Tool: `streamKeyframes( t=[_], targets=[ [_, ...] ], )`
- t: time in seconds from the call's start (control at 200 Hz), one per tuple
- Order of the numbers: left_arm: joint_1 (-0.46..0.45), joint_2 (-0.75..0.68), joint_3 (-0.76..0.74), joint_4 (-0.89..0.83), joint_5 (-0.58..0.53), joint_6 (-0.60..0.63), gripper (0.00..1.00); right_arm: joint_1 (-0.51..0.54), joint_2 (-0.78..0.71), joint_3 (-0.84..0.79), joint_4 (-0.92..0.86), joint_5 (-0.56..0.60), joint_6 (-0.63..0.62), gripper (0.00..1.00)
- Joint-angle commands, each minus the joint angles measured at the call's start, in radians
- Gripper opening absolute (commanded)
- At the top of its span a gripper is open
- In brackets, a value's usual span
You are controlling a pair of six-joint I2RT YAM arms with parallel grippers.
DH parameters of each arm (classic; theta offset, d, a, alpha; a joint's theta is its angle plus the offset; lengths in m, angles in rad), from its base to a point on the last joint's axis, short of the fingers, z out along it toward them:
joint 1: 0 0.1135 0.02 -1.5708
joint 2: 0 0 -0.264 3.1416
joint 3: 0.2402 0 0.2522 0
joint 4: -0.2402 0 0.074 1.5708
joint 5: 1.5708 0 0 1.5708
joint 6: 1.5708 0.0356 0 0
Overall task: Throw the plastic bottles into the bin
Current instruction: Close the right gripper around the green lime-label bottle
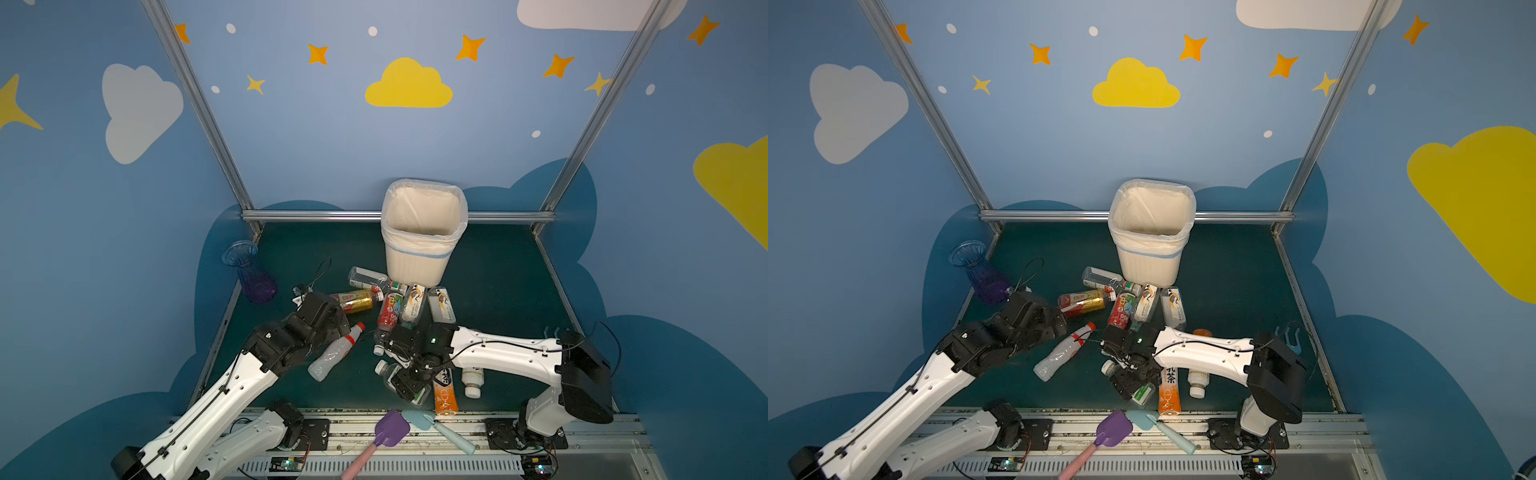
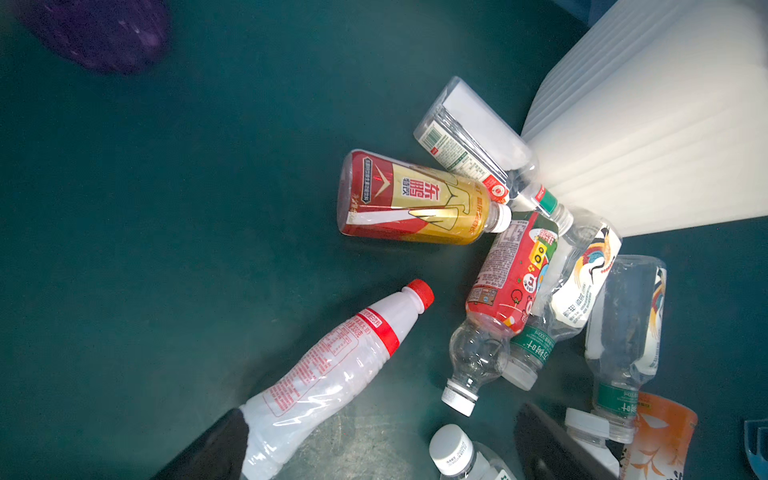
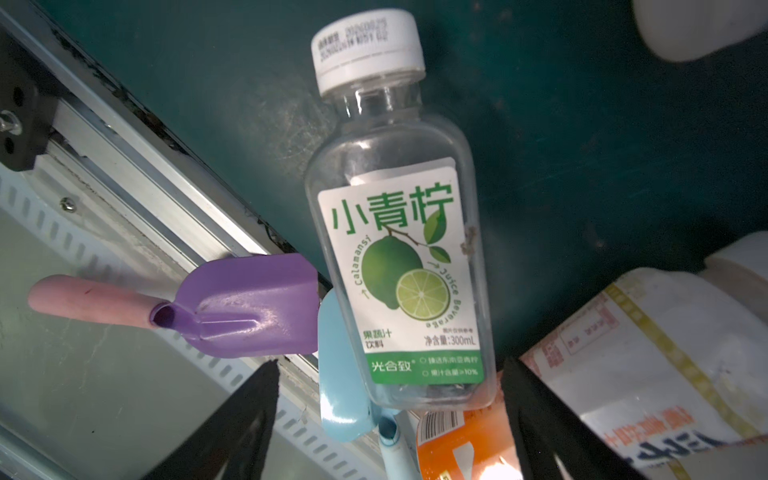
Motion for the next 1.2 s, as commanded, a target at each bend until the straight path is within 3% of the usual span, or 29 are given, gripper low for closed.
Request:
streamKeyframes(
  t=[0.0,0.416,0.736,1.192],
  targets=[
    [0.005,-0.003,0.031,-0.07,-0.056,0.017,1.0,0.005,0.018,0.04,-0.012,0.011,-0.012,0.85],
    [0.01,-0.051,0.026,-0.104,-0.06,0.038,1.0,0.009,0.102,0.09,-0.044,0.02,-0.036,0.85],
    [0.016,-0.095,0.023,-0.132,-0.064,0.026,1.0,-0.007,0.188,0.125,-0.072,0.11,-0.003,0.88],
    [0.024,-0.097,0.04,-0.147,-0.08,0.03,1.0,-0.04,0.253,0.108,-0.039,0.055,-0.028,0.84]
  ],
)
